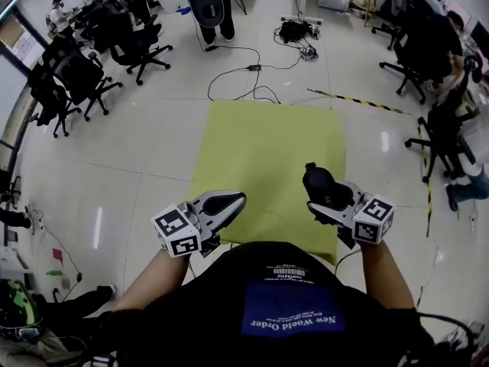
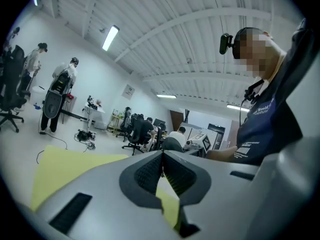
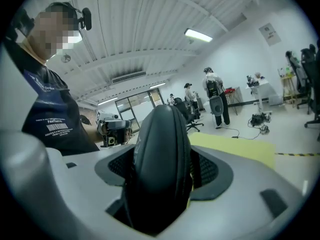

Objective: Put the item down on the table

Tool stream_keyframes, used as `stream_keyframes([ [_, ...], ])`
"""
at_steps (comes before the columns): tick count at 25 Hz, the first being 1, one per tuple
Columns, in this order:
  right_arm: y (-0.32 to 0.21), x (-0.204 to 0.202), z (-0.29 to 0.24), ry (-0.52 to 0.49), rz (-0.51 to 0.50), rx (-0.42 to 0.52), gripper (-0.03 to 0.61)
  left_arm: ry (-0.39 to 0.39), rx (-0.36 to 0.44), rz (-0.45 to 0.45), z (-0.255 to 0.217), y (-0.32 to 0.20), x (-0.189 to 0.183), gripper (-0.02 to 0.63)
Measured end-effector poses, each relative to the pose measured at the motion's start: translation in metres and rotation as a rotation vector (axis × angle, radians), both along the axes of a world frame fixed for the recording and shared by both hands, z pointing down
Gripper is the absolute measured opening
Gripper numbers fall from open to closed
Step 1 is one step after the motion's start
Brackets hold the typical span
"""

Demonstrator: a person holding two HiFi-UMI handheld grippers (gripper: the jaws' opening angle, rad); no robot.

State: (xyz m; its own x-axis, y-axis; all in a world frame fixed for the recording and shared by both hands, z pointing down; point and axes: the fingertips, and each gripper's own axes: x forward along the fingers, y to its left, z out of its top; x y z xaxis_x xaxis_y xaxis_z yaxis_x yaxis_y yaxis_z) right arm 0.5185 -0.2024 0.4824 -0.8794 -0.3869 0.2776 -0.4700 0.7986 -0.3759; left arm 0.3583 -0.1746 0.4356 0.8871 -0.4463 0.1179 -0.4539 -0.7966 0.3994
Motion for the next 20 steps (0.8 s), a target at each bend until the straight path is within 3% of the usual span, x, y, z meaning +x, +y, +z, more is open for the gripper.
stream_keyframes([
  [7, -0.036, -0.061, 0.031, 0.156, 0.036, -0.023, 0.313, -0.018, 0.008, 0.055, 0.016, -0.023, -0.058, 0.004],
  [12, -0.063, -0.066, 0.081, 0.28, 0.05, -0.053, 0.313, -0.048, -0.007, 0.08, 0.041, -0.052, -0.069, 0.005],
  [20, -0.093, -0.05, 0.172, 0.494, 0.044, -0.13, 0.313, -0.029, -0.111, 0.102, 0.093, -0.073, -0.065, 0.005],
])
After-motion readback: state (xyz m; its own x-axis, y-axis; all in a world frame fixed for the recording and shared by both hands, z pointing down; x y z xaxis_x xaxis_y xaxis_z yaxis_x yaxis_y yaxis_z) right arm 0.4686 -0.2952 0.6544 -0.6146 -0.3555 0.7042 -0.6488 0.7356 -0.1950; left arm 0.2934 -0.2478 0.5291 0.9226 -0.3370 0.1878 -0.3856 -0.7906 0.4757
